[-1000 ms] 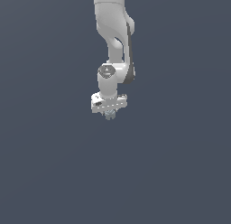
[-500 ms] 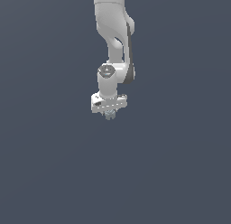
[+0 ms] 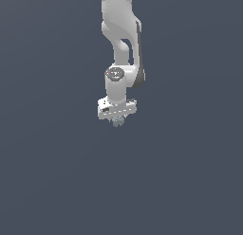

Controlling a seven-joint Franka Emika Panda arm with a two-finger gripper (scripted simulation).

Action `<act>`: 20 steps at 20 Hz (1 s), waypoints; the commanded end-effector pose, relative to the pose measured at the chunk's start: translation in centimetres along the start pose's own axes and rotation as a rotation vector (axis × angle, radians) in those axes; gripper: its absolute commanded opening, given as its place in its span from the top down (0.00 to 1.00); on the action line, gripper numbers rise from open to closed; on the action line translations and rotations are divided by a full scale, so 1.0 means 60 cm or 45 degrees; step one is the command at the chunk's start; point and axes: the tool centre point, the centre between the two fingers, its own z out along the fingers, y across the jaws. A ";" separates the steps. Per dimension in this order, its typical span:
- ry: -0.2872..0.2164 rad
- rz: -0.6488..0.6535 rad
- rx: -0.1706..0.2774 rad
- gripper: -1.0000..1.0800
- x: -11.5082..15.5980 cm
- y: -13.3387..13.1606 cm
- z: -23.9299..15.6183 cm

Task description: Pick up the object and move it to a goal position.

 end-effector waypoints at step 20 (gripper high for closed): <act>0.000 0.000 0.000 1.00 0.233 -0.123 -0.154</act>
